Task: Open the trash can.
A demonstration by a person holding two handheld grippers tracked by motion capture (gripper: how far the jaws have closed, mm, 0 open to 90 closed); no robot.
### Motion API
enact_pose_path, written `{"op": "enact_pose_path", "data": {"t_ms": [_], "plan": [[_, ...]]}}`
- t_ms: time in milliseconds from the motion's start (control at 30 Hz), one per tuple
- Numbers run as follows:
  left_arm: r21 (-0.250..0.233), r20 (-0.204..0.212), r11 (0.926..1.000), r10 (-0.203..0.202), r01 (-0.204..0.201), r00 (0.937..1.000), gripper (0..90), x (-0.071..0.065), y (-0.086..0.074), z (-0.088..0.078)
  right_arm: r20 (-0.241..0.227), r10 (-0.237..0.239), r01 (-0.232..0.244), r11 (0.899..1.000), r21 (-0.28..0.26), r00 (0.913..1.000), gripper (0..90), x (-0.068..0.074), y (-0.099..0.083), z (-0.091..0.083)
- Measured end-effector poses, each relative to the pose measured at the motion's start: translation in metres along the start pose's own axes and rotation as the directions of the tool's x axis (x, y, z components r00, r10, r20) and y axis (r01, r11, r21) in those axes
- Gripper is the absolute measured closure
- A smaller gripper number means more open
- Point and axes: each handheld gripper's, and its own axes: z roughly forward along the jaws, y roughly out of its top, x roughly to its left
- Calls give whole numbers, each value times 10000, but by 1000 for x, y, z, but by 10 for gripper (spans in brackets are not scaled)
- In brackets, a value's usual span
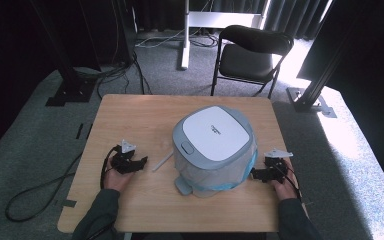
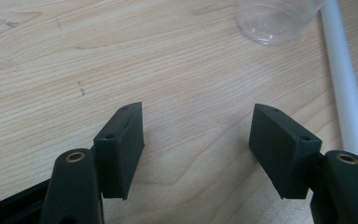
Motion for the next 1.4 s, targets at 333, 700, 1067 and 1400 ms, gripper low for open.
{"op": "enact_pose_path", "data": {"t_ms": [333,700,1067,1400], "plan": [[-13,-121,9999,-129,129,9998,351,0,0,0,-21,-26,26,10000,-3,10000,106,0,0,0],[118,-18,9999,-12,12,10000,382,-1,0,-2,135,114,-114,9999,2,9998,106,2,0,0],[-146,527,9995,-288,296,9982,414,0,9,-13,182,158,-158,9999,1,9997,106,2,-1,-1],[-149,821,9997,-161,174,9965,402,-4,19,-19,209,174,-174,9998,7,9996,106,3,-1,-1]]}}
